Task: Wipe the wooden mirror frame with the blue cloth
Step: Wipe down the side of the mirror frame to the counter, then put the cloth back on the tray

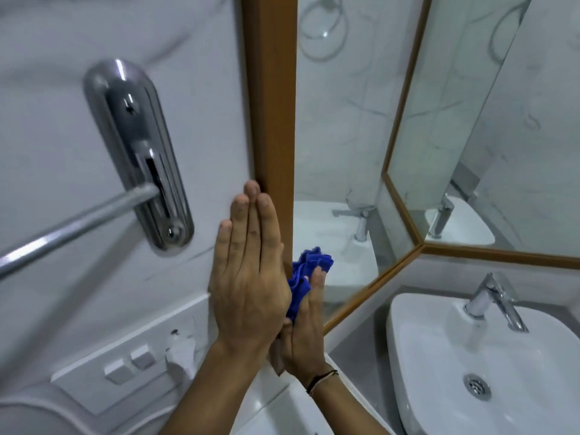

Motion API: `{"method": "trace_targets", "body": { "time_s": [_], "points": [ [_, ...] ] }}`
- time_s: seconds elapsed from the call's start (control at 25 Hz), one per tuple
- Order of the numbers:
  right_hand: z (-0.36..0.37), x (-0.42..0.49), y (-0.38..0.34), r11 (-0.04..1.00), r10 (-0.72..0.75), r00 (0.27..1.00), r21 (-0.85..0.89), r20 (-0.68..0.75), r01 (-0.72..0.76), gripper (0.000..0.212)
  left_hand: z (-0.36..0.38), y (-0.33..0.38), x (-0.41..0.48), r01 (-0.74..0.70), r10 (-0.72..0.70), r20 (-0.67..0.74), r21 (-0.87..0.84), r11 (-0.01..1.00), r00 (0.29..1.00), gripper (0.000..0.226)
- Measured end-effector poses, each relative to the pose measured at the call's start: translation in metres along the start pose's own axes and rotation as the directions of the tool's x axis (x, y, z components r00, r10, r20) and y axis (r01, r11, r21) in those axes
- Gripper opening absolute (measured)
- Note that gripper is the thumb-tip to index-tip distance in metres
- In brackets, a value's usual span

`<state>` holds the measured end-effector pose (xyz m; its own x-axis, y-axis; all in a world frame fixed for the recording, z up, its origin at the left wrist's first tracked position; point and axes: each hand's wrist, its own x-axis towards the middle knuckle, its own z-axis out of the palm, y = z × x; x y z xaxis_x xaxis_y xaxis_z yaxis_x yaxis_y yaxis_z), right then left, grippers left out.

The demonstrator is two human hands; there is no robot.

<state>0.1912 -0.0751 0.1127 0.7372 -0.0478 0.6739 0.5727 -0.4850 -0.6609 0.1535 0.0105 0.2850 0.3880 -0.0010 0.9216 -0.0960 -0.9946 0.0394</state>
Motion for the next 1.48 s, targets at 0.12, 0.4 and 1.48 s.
{"method": "trace_targets", "body": {
  "time_s": [0.12, 0.4, 1.48],
  "points": [
    [-0.018, 0.053, -0.015, 0.962, -0.274, 0.961, 0.001, -0.046, 0.275, 0.070, -0.011, 0.001, 0.001, -0.045, 0.045, 0.002, -0.040, 0.998, 0.999, 0.059],
    [-0.086, 0.195, -0.121, 0.903, -0.428, 0.889, -0.041, -0.163, 0.427, 0.063, -0.045, 0.002, 0.091, -0.044, 0.044, -0.083, -0.004, 0.999, 0.996, 0.058],
    [-0.085, -0.173, 0.077, 0.852, 0.339, 0.798, -0.523, 0.499, -0.035, 0.077, -0.026, 0.038, -0.301, 0.091, -0.093, 0.801, 0.048, 0.995, 0.592, 0.069]
  ]
}}
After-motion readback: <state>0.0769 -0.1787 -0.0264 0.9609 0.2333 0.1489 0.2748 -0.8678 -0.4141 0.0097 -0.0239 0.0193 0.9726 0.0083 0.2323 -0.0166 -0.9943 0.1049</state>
